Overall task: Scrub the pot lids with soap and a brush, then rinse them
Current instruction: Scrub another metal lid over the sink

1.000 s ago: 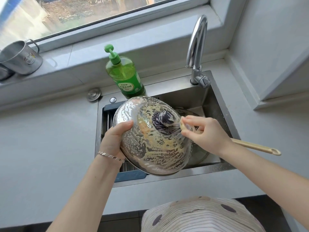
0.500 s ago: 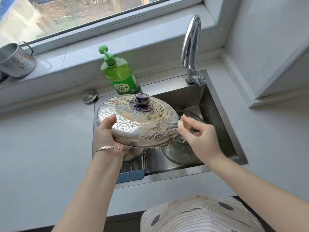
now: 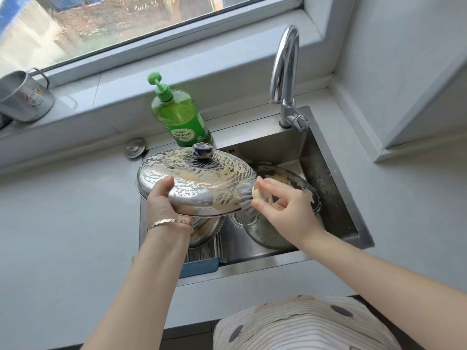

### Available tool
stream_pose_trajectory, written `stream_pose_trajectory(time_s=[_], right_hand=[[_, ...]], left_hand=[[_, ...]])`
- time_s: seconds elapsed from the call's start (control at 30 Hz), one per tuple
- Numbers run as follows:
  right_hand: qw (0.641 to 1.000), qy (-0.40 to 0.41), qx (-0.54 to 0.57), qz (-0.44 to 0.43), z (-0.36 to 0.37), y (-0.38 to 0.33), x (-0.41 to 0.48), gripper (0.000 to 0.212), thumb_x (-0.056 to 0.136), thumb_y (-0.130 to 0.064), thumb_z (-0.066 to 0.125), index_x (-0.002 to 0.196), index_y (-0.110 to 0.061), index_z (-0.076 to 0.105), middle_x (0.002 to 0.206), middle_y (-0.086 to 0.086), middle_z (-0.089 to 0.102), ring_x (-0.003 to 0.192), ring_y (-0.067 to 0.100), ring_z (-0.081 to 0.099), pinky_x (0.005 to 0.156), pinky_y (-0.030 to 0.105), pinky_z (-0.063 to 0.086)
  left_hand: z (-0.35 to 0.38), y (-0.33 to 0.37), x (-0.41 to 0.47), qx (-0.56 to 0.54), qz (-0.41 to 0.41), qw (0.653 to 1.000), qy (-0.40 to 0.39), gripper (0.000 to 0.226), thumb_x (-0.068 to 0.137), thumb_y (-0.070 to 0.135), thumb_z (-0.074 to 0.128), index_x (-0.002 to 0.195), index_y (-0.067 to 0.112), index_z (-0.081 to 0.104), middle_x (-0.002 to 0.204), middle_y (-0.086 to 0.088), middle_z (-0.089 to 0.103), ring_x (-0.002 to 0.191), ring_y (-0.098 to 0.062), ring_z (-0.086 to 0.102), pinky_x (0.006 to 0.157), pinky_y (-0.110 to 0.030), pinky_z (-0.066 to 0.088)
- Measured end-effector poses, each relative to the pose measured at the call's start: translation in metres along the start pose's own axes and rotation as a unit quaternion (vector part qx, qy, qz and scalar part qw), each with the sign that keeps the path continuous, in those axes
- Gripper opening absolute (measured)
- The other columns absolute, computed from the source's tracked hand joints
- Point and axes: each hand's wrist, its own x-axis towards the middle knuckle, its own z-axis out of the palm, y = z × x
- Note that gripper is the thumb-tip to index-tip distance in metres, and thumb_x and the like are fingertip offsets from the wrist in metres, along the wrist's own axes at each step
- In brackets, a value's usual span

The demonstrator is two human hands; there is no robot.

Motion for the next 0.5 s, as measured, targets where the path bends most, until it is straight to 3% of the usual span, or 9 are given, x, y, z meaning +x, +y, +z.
stream_pose_trajectory(time_s=[0.07,0.1,0.17,0.23,0.3,0.37,0.43,0.5], right_hand=[[0.999,0.044,-0.006,0.031,-0.002,0.000,0.009,0.037,0.084,-0.017,0.068,0.120,-0.014,0.063,0.109,-0.010,0.067,0.097,0.007,0.060,0.078,0.010,0.045],[0.999,0.046,-0.012,0.017,-0.001,-0.002,0.008,0.037,0.083,-0.018,0.068,0.120,-0.015,0.064,0.108,-0.012,0.067,0.100,0.007,0.059,0.078,0.012,0.045],[0.999,0.000,-0.003,-0.045,0.008,-0.009,-0.006,0.043,0.081,-0.015,0.071,0.122,-0.018,0.061,0.110,-0.026,0.059,0.104,-0.008,0.054,0.079,0.006,0.046],[0.994,-0.050,0.021,-0.093,0.014,-0.012,-0.020,0.049,0.077,-0.012,0.074,0.122,-0.024,0.057,0.115,-0.032,0.049,0.107,-0.020,0.047,0.080,0.009,0.049],[0.994,-0.050,0.016,-0.095,0.010,-0.002,-0.015,0.049,0.077,-0.010,0.074,0.122,-0.022,0.058,0.113,-0.034,0.046,0.102,-0.023,0.048,0.075,0.008,0.050],[0.998,-0.032,-0.011,-0.048,-0.003,0.013,-0.001,0.046,0.079,-0.011,0.073,0.122,-0.016,0.060,0.110,-0.031,0.050,0.089,-0.013,0.056,0.070,0.005,0.045],[0.996,-0.039,-0.079,-0.004,-0.021,0.034,0.010,0.042,0.081,-0.017,0.071,0.122,-0.018,0.062,0.109,-0.020,0.058,0.090,0.003,0.058,0.074,0.013,0.046],[0.988,-0.028,-0.145,0.036,-0.043,0.053,0.016,0.038,0.083,-0.021,0.069,0.121,-0.018,0.063,0.112,-0.010,0.064,0.101,0.016,0.060,0.083,0.023,0.047]], left_hand=[[0.001,-0.002,0.000,0.004,0.003,1.000,-0.005,0.013,0.080,0.021,0.062,0.080,0.014,0.050,0.068,-0.013,0.056,0.057,-0.033,0.059,0.039,-0.038,0.053],[0.003,-0.003,-0.001,-0.002,0.003,1.000,-0.011,0.013,0.080,0.020,0.062,0.083,0.013,0.052,0.078,-0.015,0.060,0.065,-0.035,0.062,0.047,-0.046,0.055],[0.004,-0.004,0.001,-0.008,0.008,1.000,-0.014,0.018,0.077,0.020,0.065,0.089,0.010,0.057,0.094,-0.019,0.066,0.082,-0.042,0.067,0.065,-0.062,0.053],[0.005,-0.005,0.002,0.016,0.017,1.000,0.003,0.024,0.072,0.024,0.068,0.091,0.010,0.060,0.098,-0.022,0.066,0.087,-0.048,0.065,0.073,-0.066,0.049],[0.007,-0.005,0.001,0.006,0.029,1.000,0.001,0.032,0.069,0.022,0.070,0.097,0.009,0.062,0.102,-0.021,0.068,0.084,-0.044,0.067,0.074,-0.065,0.051],[0.009,-0.006,0.002,-0.023,0.055,0.998,0.008,0.038,0.069,0.013,0.073,0.104,0.006,0.060,0.100,-0.017,0.069,0.080,-0.034,0.069,0.071,-0.054,0.056],[0.013,-0.009,0.001,0.009,0.100,0.995,0.025,0.030,0.071,0.008,0.073,0.097,0.004,0.058,0.088,-0.011,0.068,0.071,-0.024,0.069,0.060,-0.036,0.058],[0.018,-0.011,-0.001,0.076,0.135,0.988,-0.007,0.022,0.073,0.006,0.072,0.091,0.005,0.060,0.079,-0.008,0.067,0.066,-0.021,0.067,0.056,-0.029,0.055]])
